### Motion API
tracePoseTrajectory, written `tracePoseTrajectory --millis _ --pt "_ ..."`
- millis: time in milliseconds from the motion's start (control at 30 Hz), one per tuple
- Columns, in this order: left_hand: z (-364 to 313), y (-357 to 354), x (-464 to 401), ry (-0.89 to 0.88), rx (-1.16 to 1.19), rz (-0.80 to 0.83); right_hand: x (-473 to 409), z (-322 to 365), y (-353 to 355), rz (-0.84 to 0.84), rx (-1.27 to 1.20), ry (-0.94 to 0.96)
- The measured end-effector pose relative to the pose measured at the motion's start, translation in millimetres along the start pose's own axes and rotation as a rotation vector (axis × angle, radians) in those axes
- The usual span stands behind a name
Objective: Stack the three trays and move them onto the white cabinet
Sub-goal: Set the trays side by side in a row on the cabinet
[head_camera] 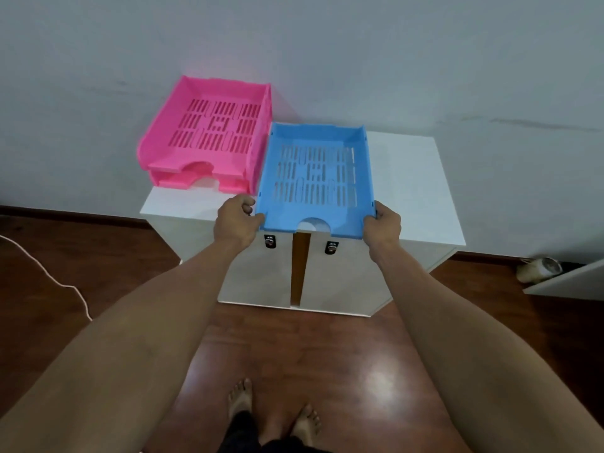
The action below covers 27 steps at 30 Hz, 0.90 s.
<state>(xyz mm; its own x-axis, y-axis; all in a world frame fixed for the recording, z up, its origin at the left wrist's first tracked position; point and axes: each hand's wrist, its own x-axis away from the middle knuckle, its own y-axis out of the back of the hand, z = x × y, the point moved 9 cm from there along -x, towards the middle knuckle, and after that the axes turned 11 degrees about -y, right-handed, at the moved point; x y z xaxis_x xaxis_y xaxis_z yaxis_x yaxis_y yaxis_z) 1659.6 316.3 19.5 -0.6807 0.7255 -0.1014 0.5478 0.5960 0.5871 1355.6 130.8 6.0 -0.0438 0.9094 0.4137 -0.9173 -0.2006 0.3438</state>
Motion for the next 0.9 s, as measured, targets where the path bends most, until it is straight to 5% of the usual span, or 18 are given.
tracePoseTrajectory --millis 900 --pt "36 -5 -73 0.306 -0.111 -0.148 -81 53 -61 -0.014 0.061 0.027"
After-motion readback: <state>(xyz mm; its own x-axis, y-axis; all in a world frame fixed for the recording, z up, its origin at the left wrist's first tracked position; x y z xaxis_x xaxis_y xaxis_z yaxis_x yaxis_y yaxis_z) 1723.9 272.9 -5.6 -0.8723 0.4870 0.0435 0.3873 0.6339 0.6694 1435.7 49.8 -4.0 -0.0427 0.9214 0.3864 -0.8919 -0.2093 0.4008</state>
